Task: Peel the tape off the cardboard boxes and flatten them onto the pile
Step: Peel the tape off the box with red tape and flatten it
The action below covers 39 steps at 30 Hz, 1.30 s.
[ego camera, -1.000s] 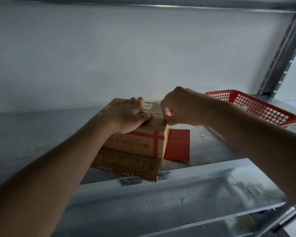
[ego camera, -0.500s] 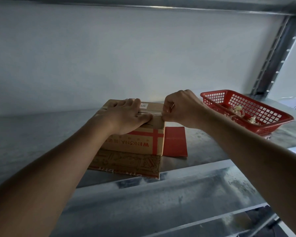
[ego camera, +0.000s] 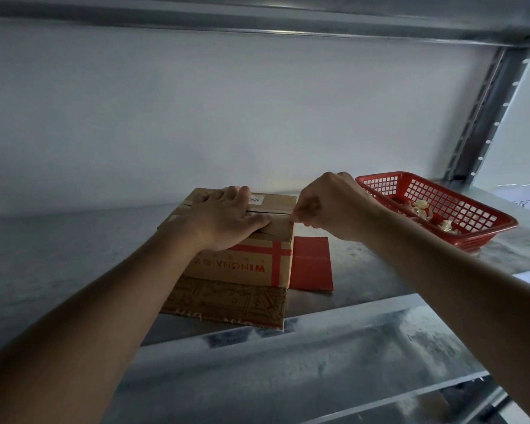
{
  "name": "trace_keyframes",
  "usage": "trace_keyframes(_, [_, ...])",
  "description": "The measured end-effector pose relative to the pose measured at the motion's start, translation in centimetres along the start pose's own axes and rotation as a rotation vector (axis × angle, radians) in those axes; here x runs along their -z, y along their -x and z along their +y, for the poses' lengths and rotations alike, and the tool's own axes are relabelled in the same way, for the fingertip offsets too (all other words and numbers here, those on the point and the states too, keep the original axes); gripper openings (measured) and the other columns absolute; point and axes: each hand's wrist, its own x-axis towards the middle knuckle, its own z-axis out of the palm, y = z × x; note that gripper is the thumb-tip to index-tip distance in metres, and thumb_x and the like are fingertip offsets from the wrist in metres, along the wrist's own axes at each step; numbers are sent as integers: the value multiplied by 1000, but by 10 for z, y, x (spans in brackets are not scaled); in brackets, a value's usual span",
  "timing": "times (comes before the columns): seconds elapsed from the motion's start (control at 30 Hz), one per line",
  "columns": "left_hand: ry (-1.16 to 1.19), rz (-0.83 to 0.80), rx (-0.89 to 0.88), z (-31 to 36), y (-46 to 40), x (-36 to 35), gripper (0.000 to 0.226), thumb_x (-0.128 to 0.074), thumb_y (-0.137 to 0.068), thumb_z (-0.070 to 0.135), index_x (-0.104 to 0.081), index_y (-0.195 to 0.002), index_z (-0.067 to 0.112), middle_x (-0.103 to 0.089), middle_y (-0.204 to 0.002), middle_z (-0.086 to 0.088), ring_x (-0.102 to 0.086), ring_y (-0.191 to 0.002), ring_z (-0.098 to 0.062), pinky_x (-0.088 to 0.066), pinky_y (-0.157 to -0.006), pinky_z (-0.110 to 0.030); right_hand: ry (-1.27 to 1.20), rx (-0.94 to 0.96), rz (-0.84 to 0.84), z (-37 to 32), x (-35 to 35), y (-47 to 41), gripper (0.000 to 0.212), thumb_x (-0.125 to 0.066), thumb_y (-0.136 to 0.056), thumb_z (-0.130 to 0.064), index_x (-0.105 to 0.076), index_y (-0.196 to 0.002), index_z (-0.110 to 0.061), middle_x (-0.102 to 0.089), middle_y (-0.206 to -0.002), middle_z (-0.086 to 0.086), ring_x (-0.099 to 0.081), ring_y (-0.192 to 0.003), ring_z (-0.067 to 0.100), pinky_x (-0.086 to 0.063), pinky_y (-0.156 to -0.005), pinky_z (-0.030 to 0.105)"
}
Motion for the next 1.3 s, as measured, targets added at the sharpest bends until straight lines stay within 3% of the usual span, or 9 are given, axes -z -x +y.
trace_keyframes(0.1, [7,14,4,0,1,1,56,-13,-91,81,-31,-118,35,-46,-127,2,-41,-125,-21,-27,-105,-46,-3,-128,82,-5,-13,8,19,-78,-92,-27,-80,-82,-11,-71,-71,-5,-63,-56,5,-62,-62,32])
trace_keyframes(0.23, [7,25,18,2,1,1,59,-15,-92,80,-35,-121,33,-48,-136,-1,-42,-130,-26,-28,-107,-48,59,-230,115,-13,-29,11,29,-68,-99,-23,-71,-75,-7,-68,-71,10,-66,-59,27,-61,-59,43])
trace_keyframes(0.33, [10,29,16,2,2,1,62,-17,-93,79,-37,-126,31,-48,-137,-2,-41,-131,-26,-27,-106,-48,118,-203,120,-16,-31,12,24,-64,-100,-15,-67,-78,-7,-66,-75,11,-64,-64,27,-61,-61,43])
trace_keyframes(0.43, [23,23,19,2,1,1,55,-18,-93,80,-35,-120,34,-48,-136,-1,-41,-130,-25,-27,-106,-47,118,-181,103,-16,-30,15,26,-62,-102,-21,-68,-81,-7,-67,-78,10,-65,-67,26,-60,-63,43])
trace_keyframes(0.6, [31,44,10,1,0,2,54,-20,-94,79,-38,-114,32,-48,-128,1,-38,-114,-18,-27,-99,-44,-98,-283,137,-13,-32,21,26,-68,-97,-18,-77,-76,-6,-73,-68,7,-70,-61,25,-62,-59,45])
trace_keyframes(0.77, [25,28,12,2,1,2,55,-19,-94,80,-37,-115,33,-47,-128,1,-42,-128,-25,-28,-105,-48,-374,-418,142,-15,-32,22,19,-72,-92,-11,-80,-76,-6,-76,-67,5,-77,-68,22,-65,-72,46])
trace_keyframes(1.0, [41,15,10,3,2,2,56,-20,-93,80,-37,-116,31,-48,-135,-1,-41,-132,-26,-27,-108,-49,-307,-362,230,-15,-36,27,16,-75,-84,-11,-80,-69,-13,-72,-58,-1,-74,-61,18,-64,-66,46])
trace_keyframes(1.2, [38,21,-6,2,2,3,56,-20,-93,81,-37,-110,30,-48,-131,0,-42,-130,-25,-27,-109,-49,-541,-377,308,-10,-48,34,11,-80,-87,-6,-81,-85,-17,-77,-70,-1,-76,-66,14,-66,-68,42])
trace_keyframes(1.3, [34,22,-7,1,2,2,56,-19,-92,81,-35,-110,31,-48,-132,0,-42,-131,-25,-27,-108,-48,-501,-336,359,-10,-53,37,13,-80,-87,-6,-82,-87,-18,-76,-69,-4,-75,-64,11,-65,-68,42])
